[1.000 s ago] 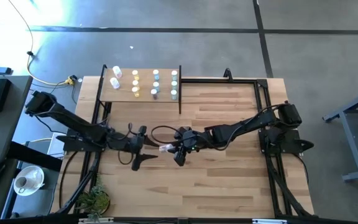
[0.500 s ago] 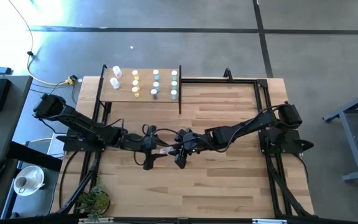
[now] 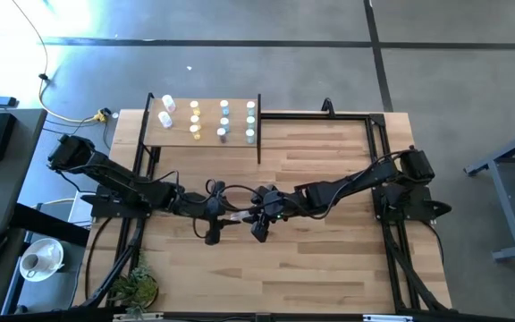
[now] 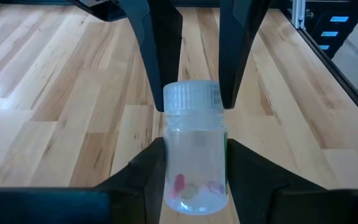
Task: Pick and place medicine bottles onto shelf by color
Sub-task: Put the white pill bottle on the shelf aligned with the other white pill bottles
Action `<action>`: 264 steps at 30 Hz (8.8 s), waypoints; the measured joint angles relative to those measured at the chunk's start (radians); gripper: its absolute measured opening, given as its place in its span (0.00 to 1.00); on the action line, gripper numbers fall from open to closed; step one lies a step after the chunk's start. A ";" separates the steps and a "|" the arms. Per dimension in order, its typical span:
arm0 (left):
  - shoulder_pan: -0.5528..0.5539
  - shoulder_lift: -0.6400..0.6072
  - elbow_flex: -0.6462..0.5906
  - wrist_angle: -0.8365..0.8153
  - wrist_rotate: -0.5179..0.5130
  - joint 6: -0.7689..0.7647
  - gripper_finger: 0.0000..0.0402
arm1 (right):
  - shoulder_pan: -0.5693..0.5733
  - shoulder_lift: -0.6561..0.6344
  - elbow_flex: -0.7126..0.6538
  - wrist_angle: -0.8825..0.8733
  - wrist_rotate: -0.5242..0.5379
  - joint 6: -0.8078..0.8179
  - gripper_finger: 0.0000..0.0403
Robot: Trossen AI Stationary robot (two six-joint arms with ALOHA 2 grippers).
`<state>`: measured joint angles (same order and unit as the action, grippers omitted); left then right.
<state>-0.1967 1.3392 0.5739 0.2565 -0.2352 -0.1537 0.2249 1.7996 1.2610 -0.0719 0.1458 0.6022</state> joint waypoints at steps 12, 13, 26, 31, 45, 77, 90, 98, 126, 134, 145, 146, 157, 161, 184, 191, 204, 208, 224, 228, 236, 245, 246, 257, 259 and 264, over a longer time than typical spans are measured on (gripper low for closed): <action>-0.001 0.000 0.000 0.000 -0.001 0.001 0.33 | -0.002 0.000 0.000 0.002 -0.014 0.000 0.36; -0.001 0.000 0.000 0.000 -0.002 0.001 0.33 | -0.002 0.000 0.000 0.002 -0.004 -0.001 0.37; 0.000 0.000 0.000 0.001 -0.058 0.001 0.33 | -0.017 -0.094 -0.001 -0.018 -0.024 -0.044 0.49; 0.000 -0.002 0.000 0.010 -0.128 0.001 0.33 | -0.014 -0.178 -0.001 -0.043 0.002 -0.108 0.49; 0.000 -0.203 -0.012 0.042 -0.514 0.072 0.33 | 0.001 -0.382 0.000 -0.235 0.027 -0.079 0.49; -0.144 -0.575 -0.194 -0.052 -1.336 -0.003 0.33 | 0.090 -0.386 0.000 -0.389 0.186 -0.052 0.49; -0.037 -0.642 -0.194 -0.280 -1.335 -0.157 0.33 | 0.090 -0.386 0.000 -0.406 0.185 -0.052 0.49; 0.078 -0.755 -0.194 -0.363 -1.336 -0.162 0.33 | 0.090 -0.385 0.000 -0.410 0.185 -0.052 0.49; 0.150 -0.735 -0.194 -0.863 -1.319 -0.657 0.33 | 0.090 -0.385 0.000 -0.410 0.233 -0.053 0.49; 0.095 -0.746 -0.194 -0.791 -1.195 -0.440 0.33 | 0.050 -0.385 0.000 -0.372 0.237 -0.103 0.49; 0.063 -0.830 -0.193 -0.409 -0.985 0.021 0.33 | -0.009 -0.385 0.000 -0.219 0.219 -0.265 0.49; 0.063 -0.848 -0.193 -0.383 -0.957 0.047 0.33 | -0.012 -0.385 0.000 -0.203 0.215 -0.277 0.49; 0.063 -1.008 -0.193 -0.313 -0.711 0.210 0.33 | -0.050 -0.385 0.000 0.013 0.114 -0.627 0.49; 0.063 -1.021 -0.193 -0.316 -0.558 0.210 0.33 | -0.066 -0.361 0.002 0.115 0.036 -0.742 0.49; 0.065 -1.012 -0.193 -0.470 -0.235 0.236 0.33 | -0.133 -0.084 0.001 0.366 0.202 -0.718 0.49; 0.065 -1.012 -0.193 -0.470 -0.207 0.221 0.33 | -0.101 -0.085 0.001 0.333 0.219 -0.693 0.49; 0.065 -1.012 -0.193 -0.469 -0.025 0.067 0.33 | -0.100 -0.006 0.001 0.604 -0.043 -0.715 0.49; 0.065 -1.012 -0.193 -0.469 -0.008 0.052 0.33 | -0.108 0.014 0.000 0.680 -0.053 -0.724 0.49; 0.065 -1.012 -0.193 -0.468 0.016 0.026 0.33 | -0.159 0.073 0.000 0.952 -0.184 -0.729 0.49; 0.065 -1.012 -0.193 -0.420 0.007 0.041 0.33 | -0.159 0.075 0.000 0.933 -0.189 -0.694 0.49; 0.065 -0.924 -0.193 -0.222 0.006 0.097 0.33 | -0.160 0.120 0.000 0.928 -0.189 -0.645 0.49; 0.065 -0.723 -0.193 0.002 0.019 0.135 0.33 | -0.159 0.127 0.000 0.928 -0.188 -0.616 0.49; 0.065 -0.705 -0.193 0.037 0.019 0.145 0.33 | -0.159 0.127 0.000 0.924 -0.189 -0.606 0.49; 0.065 -0.584 -0.193 0.275 0.008 0.154 0.33 | -0.155 0.126 0.000 0.890 -0.188 -0.601 0.49; 0.065 -0.557 -0.193 0.305 -0.009 0.148 0.33 | -0.155 0.127 0.000 0.888 -0.188 -0.601 0.49; 0.065 -0.484 -0.193 0.376 -0.016 0.157 0.33 | -0.155 0.126 0.000 0.874 -0.188 -0.600 0.49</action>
<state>-0.1314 0.8548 0.3805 0.6325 -0.2509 0.0033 0.0700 1.9256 1.2613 0.8023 -0.0425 0.0017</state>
